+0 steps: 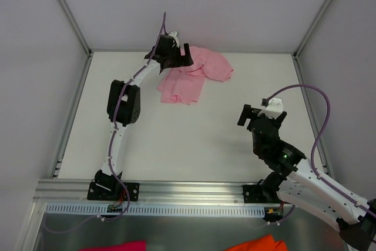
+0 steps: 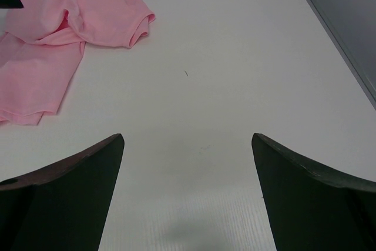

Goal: Fold and stack the t-shirts
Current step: Flatten out the tshirt

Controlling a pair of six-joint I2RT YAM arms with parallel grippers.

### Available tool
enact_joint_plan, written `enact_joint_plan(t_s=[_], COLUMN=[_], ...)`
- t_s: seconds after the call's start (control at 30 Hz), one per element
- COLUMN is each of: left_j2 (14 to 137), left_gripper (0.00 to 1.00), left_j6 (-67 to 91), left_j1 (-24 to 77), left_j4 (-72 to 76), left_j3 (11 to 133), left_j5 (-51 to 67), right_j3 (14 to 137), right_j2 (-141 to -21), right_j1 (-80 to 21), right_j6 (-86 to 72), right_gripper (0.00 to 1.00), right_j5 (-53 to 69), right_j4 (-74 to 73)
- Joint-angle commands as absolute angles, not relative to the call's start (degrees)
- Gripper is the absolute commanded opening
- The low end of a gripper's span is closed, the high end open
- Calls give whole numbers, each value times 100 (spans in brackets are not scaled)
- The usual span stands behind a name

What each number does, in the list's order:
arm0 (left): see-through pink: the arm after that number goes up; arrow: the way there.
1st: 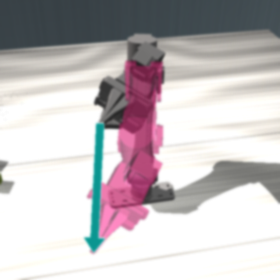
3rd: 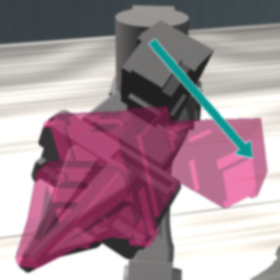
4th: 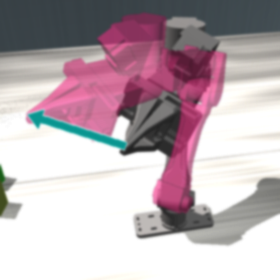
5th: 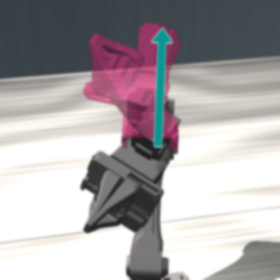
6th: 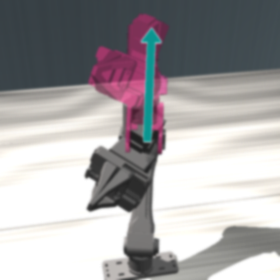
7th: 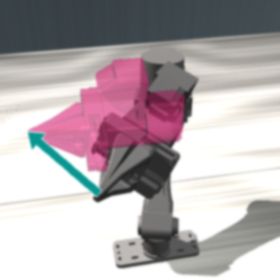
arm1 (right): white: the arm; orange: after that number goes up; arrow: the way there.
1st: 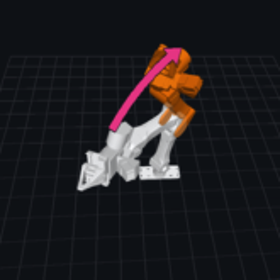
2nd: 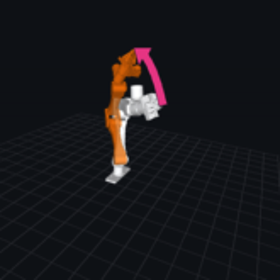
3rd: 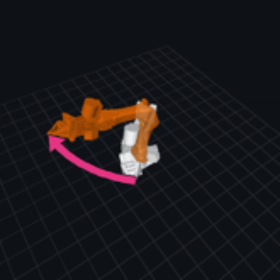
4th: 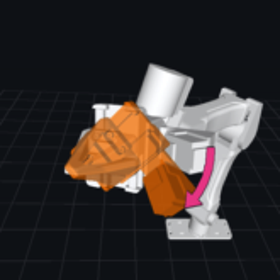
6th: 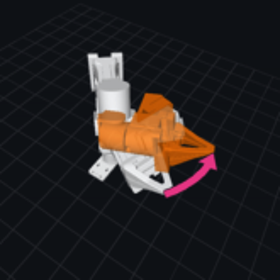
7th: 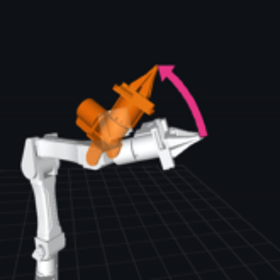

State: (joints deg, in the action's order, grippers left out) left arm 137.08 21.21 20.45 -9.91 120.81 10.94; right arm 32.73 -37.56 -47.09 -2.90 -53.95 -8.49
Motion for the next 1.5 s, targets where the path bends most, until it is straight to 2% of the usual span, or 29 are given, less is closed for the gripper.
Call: enact_joint_plan(t_s=[0.0,0.33,0.67,0.7,0.83,0.87,0.93,0.97,1.07,1.1,1.47], left_j2=[13851,14335,14106,14106,13958,13827,13659,13449,12948,12807,10549], left_gripper=[95,96,92,90,66,51,35,23,9,0,0], left_j6=[2215,2223,2663,2698,2838,2848,2900,2918,3006,3075,3208], left_j1=[1969,1942,1960,1960,1995,2013,2056,2118,2293,2355,4147], left_j4=[-835,-1063,-1459,-1511,-1538,-1521,-1494,-1477,-1248,-996,253], left_j3=[12252,12525,11927,11918,11559,11445,11059,10909,10066,9541,6480], left_j5=[1293,879,624,650,730,729,668,642,545,536,-518], right_j3=[3243,3261,3296,3287,3296,3305,3313,3331,3322,3322,3384], right_j2=[-3726,-3709,-3191,-3147,-3120,-3146,-3164,-3173,-3164,-3181,-3445], right_j1=[-4737,-4737,-4737,-4746,-4729,-4737,-4737,-4737,-4737,-4737,-4737], right_j6=[-475,-448,-475,-483,-475,-475,-475,-475,-483,-483,-483], right_gripper=[96,96,96,96,96,97,96,97,97,96,96], right_j5=[-5239,-5001,-4676,-4676,-4711,-4711,-4720,-4728,-4720,-4711,-4483], right_j4=[-703,-685,-861,-861,-870,-870,-879,-870,-835,-809,-685])
